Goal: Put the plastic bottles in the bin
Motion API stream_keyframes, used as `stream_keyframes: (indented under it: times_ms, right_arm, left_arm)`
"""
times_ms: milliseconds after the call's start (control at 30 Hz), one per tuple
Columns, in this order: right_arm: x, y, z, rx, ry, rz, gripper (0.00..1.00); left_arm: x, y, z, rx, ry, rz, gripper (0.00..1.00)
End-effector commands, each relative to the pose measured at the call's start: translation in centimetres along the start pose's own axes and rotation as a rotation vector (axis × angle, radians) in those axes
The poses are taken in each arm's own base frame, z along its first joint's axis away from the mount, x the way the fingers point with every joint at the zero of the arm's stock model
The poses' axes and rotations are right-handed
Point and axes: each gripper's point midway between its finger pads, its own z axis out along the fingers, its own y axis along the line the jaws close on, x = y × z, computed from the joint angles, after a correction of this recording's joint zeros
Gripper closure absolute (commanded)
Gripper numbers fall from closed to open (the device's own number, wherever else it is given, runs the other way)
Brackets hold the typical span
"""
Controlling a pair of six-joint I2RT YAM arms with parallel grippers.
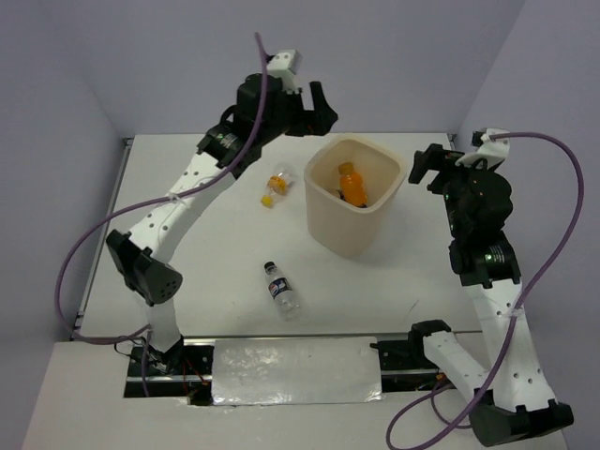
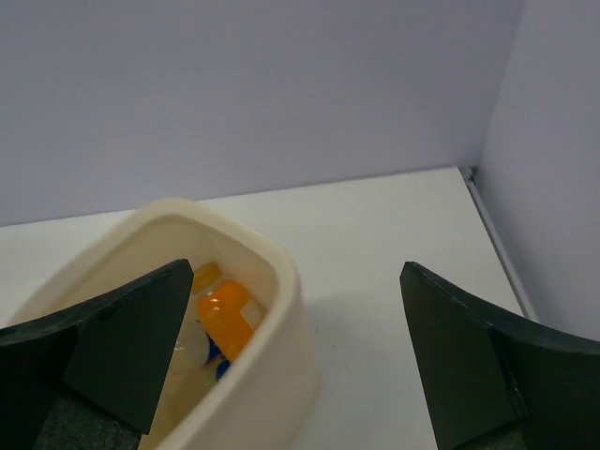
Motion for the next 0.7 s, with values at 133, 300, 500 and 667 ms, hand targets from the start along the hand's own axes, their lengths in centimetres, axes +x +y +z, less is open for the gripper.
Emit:
stream_keyframes:
  times_ms: [133, 300, 500, 667]
  right_arm:
    - [-5.1, 9.3, -0.1, -0.265, -0.053, -0.212, 0.00]
    - [-3.2, 18.7, -1.2, -0.501, -0.021, -0.375, 0.00]
    - [3.7, 29.2, -5.1, -0.858, 0.112, -0.350, 0.00]
    - [10.6, 33.3, -8.4, -1.044, 0.197, -0.419, 0.00]
  left_arm:
    - [-2.0, 12.4, -7.3, -0.323, -0.066, -0.095, 0.01]
    - [3.0, 20.0, -12.5, -0.540, -0.002, -0.188, 0.01]
    - [8.2, 24.9, -18.1, -0.757, 0.066, -0.265, 0.01]
    - [10.3, 26.3, -20.8, -0.829, 0.085, -0.300, 0.01]
